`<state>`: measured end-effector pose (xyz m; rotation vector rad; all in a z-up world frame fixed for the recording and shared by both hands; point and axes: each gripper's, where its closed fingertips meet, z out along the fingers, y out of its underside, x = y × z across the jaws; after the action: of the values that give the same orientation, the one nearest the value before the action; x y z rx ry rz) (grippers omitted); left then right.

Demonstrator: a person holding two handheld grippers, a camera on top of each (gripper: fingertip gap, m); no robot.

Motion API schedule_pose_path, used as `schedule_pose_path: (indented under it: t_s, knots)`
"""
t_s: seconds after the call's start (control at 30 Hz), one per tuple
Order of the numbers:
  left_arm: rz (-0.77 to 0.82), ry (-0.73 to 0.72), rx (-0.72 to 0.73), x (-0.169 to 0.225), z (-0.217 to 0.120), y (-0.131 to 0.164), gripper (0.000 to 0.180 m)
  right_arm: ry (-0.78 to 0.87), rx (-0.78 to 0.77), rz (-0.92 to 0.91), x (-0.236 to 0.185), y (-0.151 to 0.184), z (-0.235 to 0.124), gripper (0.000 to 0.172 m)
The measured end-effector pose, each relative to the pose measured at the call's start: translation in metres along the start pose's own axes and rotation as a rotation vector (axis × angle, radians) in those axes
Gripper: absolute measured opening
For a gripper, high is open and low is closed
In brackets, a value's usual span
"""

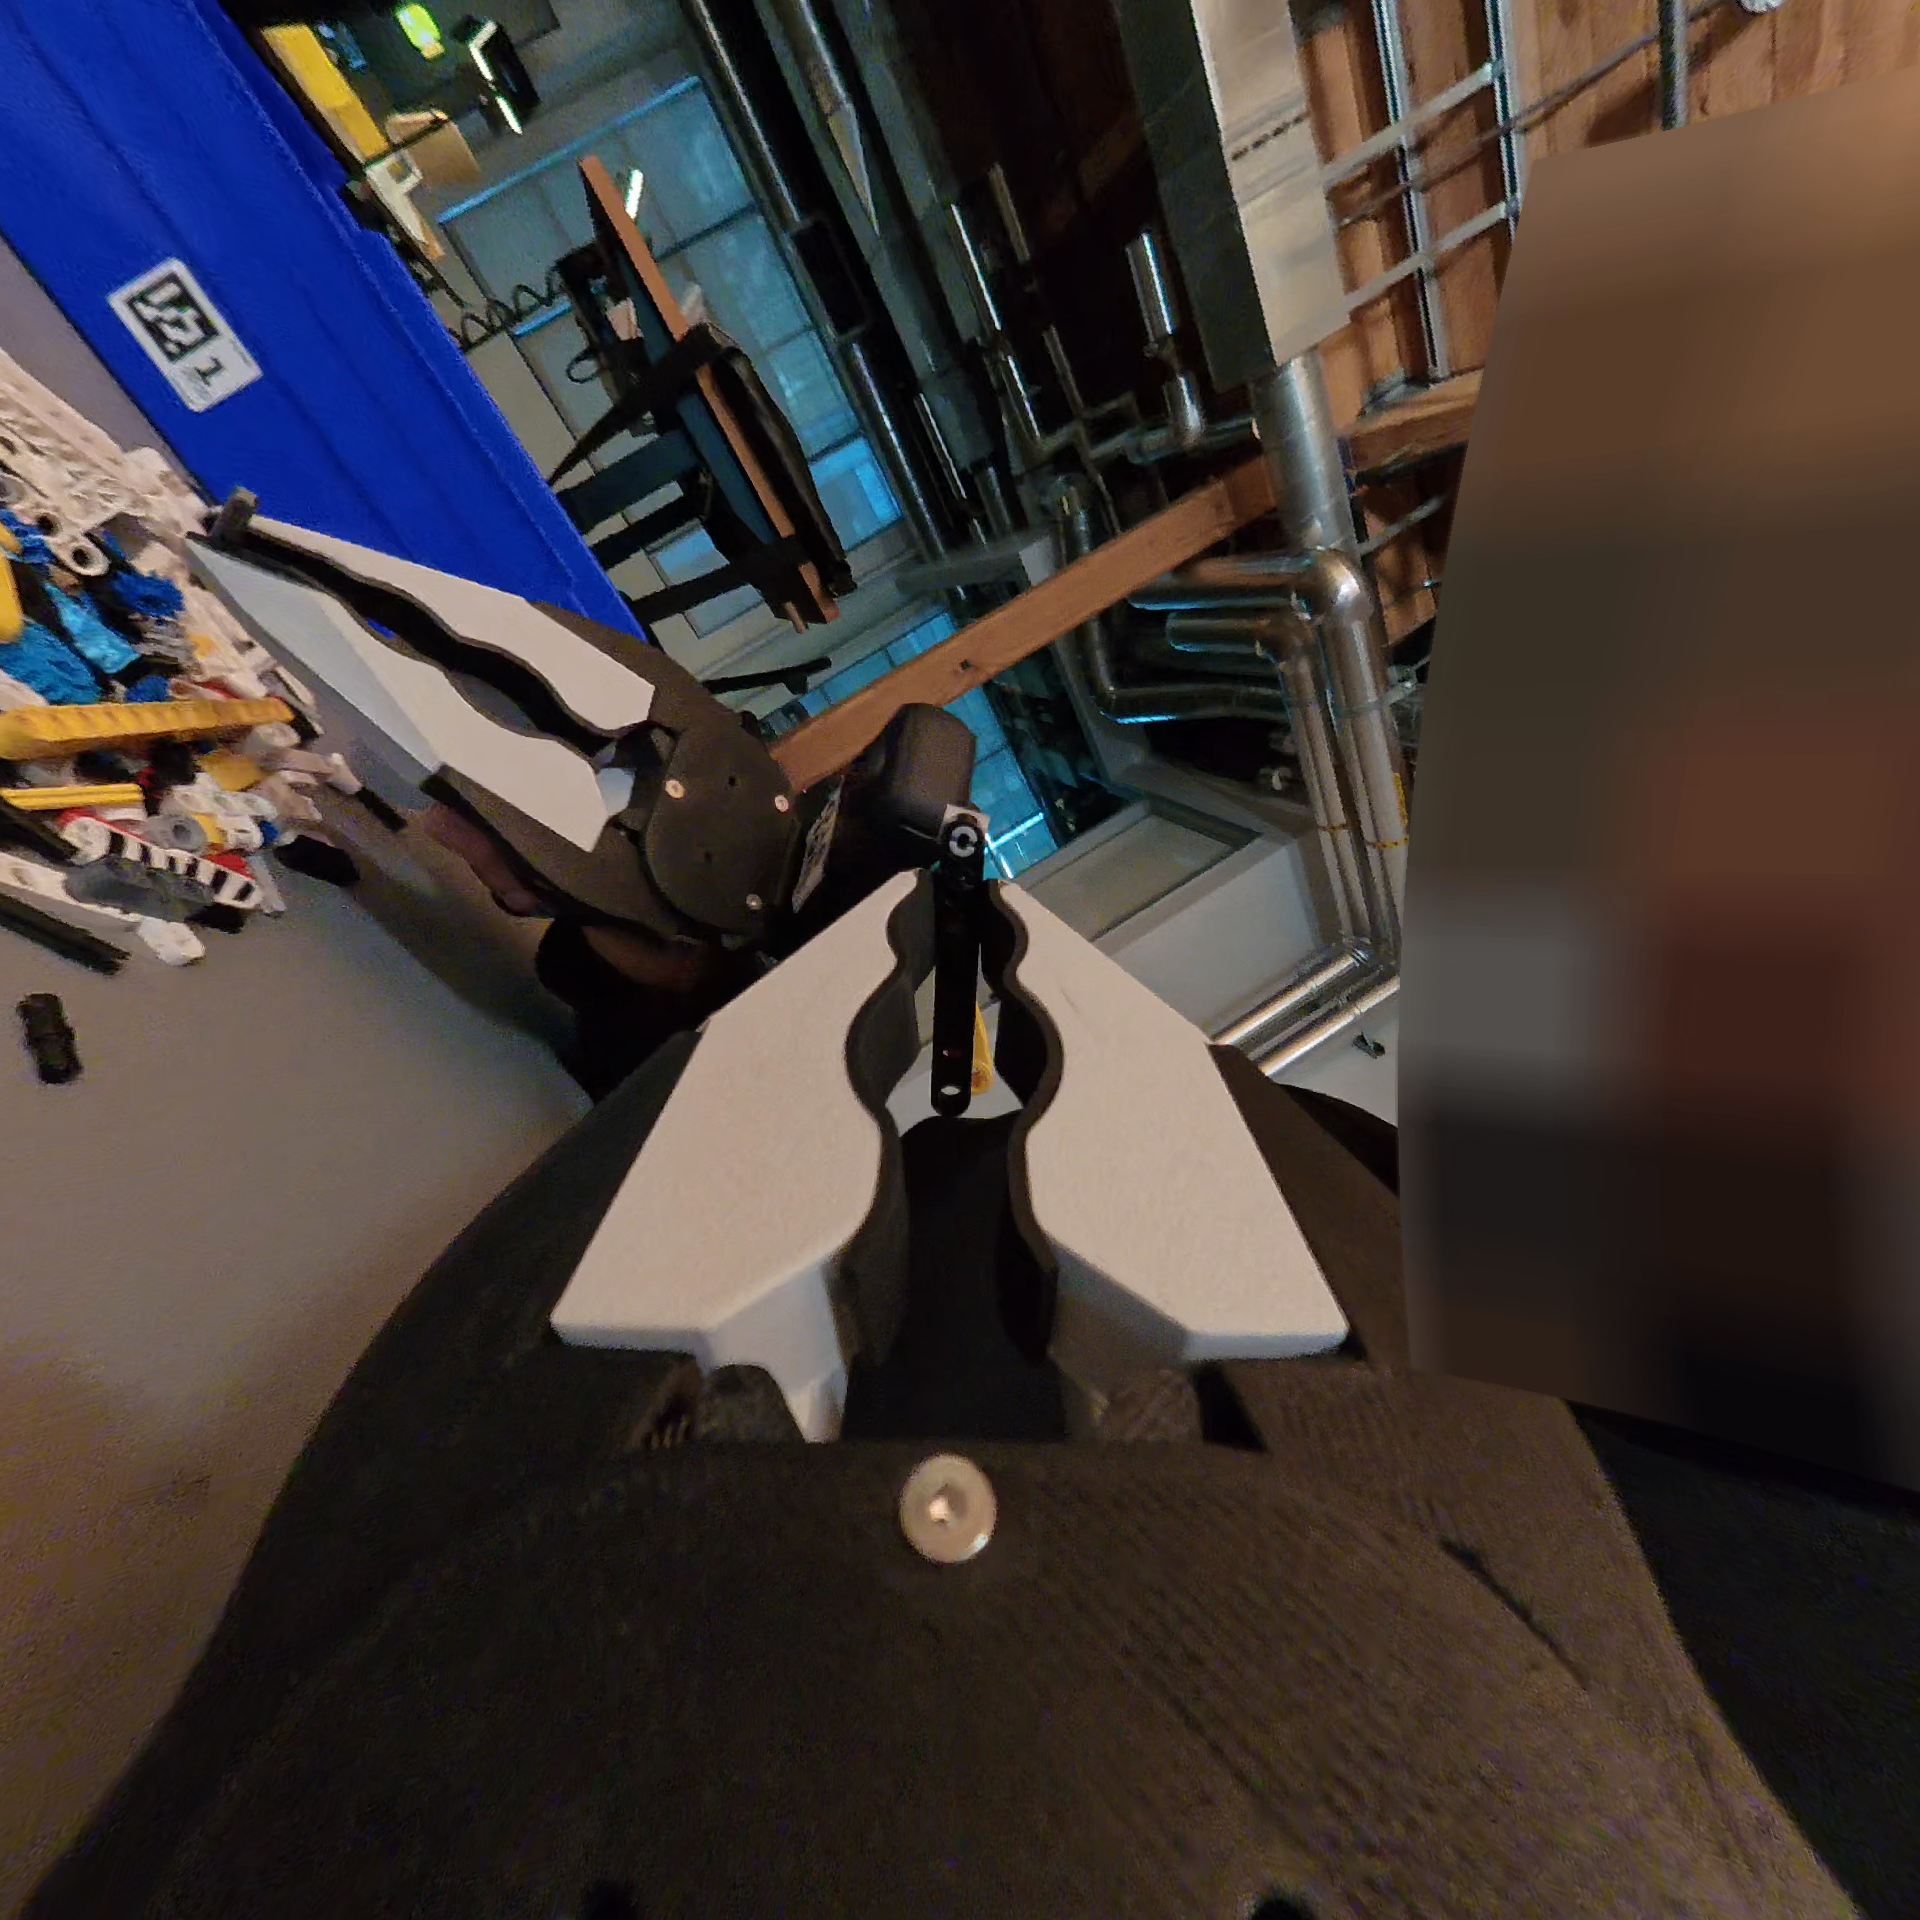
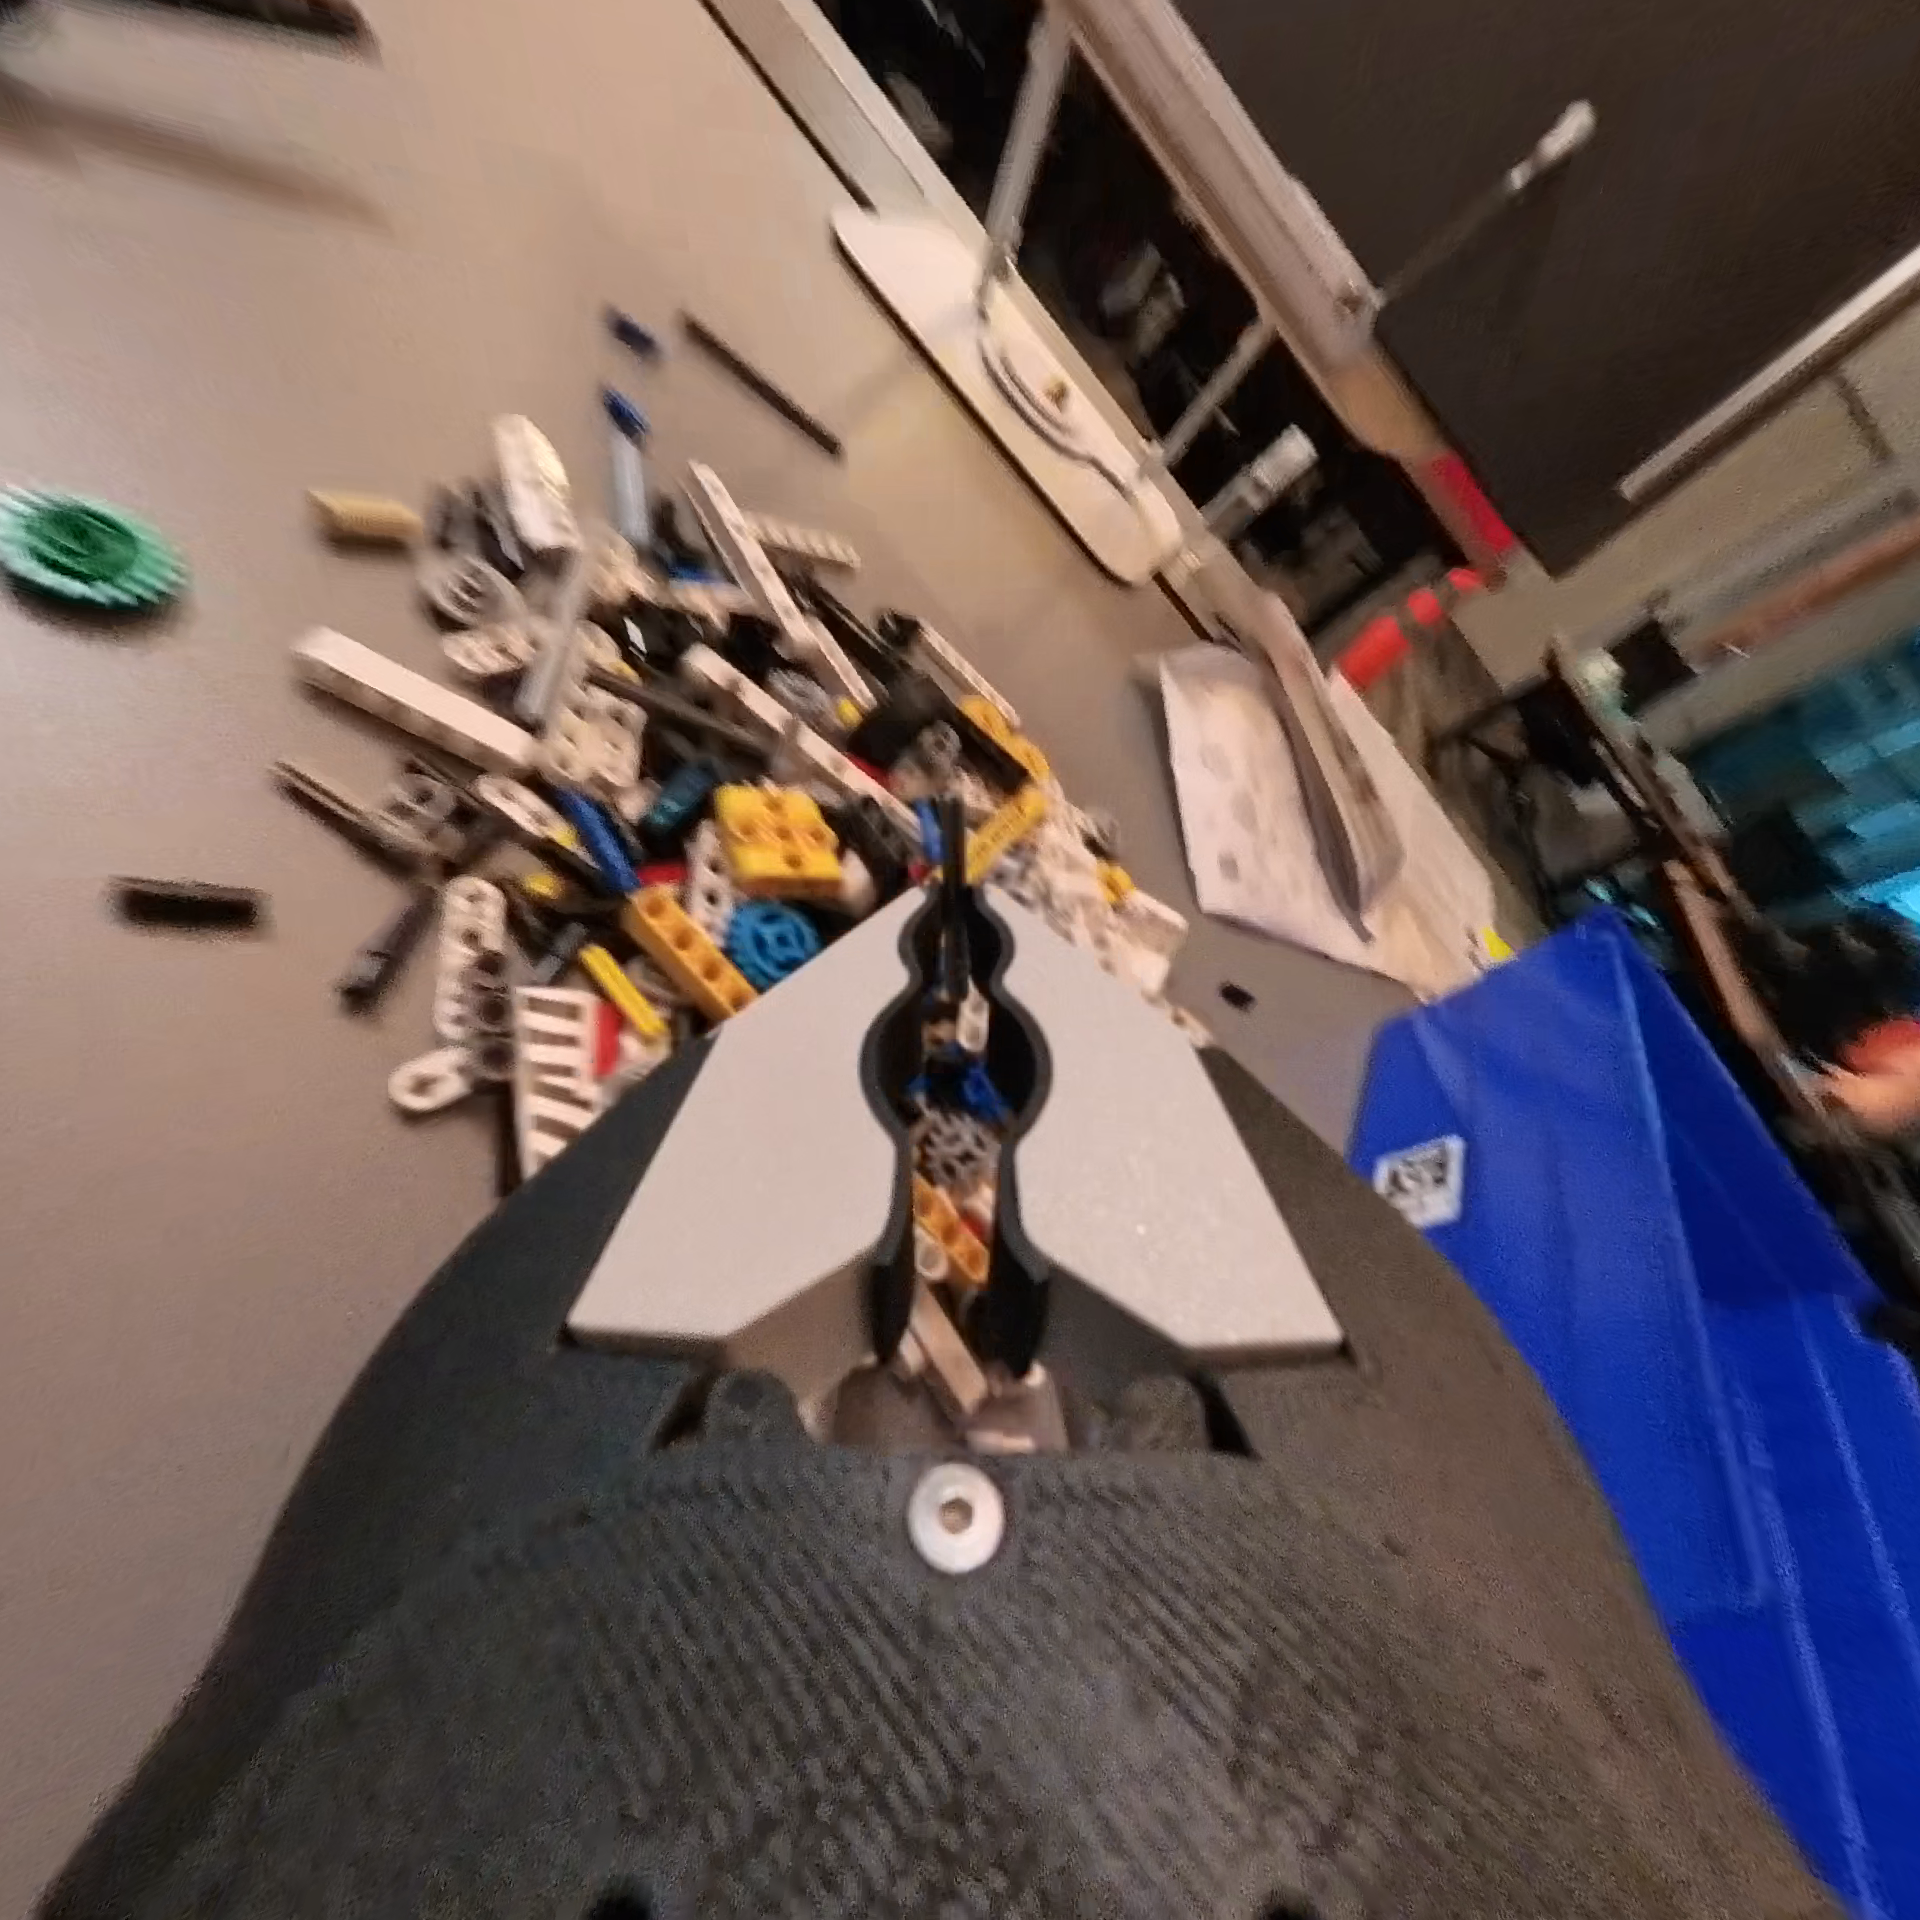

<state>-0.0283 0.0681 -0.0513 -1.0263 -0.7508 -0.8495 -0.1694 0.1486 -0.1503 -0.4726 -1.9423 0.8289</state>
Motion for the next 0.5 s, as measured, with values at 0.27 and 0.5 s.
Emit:
schedule_pose_path:
  t_s: [0.27, 0.5]
  knots:
    - [0.042, -0.097, 0.031, -0.019, -0.007, -0.007, 0.005, 0.055, -0.052, 0.050, 0.009, 0.012, 0.004, 0.031]
    - [0.154, -0.216, 0.011, -0.033, -0.010, -0.007, 0.005, -0.048, 0.030, 0.309, 0.016, -0.005, -0.010, 0.030]
